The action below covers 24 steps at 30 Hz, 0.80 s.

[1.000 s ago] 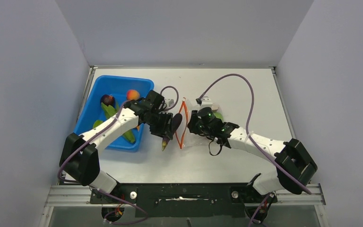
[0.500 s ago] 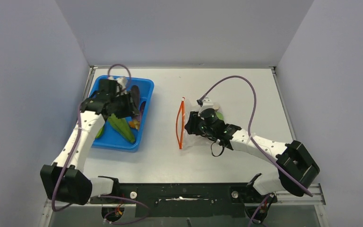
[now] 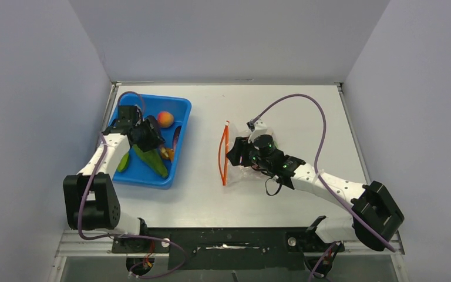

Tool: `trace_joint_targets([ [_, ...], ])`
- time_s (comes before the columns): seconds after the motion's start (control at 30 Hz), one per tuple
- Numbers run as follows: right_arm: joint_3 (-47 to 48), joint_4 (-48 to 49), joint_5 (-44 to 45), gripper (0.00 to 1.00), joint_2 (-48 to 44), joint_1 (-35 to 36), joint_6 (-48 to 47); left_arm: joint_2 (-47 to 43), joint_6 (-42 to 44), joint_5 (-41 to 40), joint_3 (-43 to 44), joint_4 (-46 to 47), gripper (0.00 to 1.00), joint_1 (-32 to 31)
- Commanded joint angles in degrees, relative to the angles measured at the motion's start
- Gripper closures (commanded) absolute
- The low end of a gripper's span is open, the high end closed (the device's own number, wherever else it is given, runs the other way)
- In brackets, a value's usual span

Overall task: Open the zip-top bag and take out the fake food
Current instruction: Place the fake vegetable in the bin.

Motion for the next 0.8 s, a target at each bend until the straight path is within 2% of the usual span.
trace_joint_targets([
  [0.0, 0.2, 2.2, 0.5, 0.43, -2.6, -0.5, -0.9, 1.1, -7.9, -4.9, -1.9, 10.6, 1.0, 1.6],
  [0.13, -0.4, 2.3, 1.4, 0.43, -3.4, -0.6, -0.7, 4.8, -9.8, -2.4, -2.6, 15.7, 1.0, 2.2],
  [0.17, -0.3, 2.2, 1.5, 0.43, -3.4, -0.7, -0.7, 5.7, -10.1, -2.2, -2.5, 16.5, 0.97, 2.2],
  [0.3, 0.8, 0.3, 2.0, 0.43, -2.9, -0.9, -0.2, 7.2, -10.4, -0.3, -4.1, 20.4, 0.55, 2.1],
  [0.37, 1.3, -0.6, 2.0, 0.43, -2.9, -1.0, -0.4, 6.9, -10.8, 1.4, -5.9, 23.2, 0.43, 2.1],
  [0.5, 1.1, -0.6, 2.2, 0.43, -2.9, -1.0, -0.4, 6.8, -9.9, 1.5, -5.4, 20.9, 0.36, 2.1],
  [0.63, 1.4, -0.6, 2.1, 0.43, -2.6, -1.1, -0.4, 3.8, -9.6, 1.3, -6.0, 18.9, 0.35, 2.0],
  [0.77, 1.9, -0.6, 1.9, 0.43, -2.0, -1.1, -0.5, -1.4, -10.2, 3.2, -8.2, 20.8, 0.36, 0.5],
])
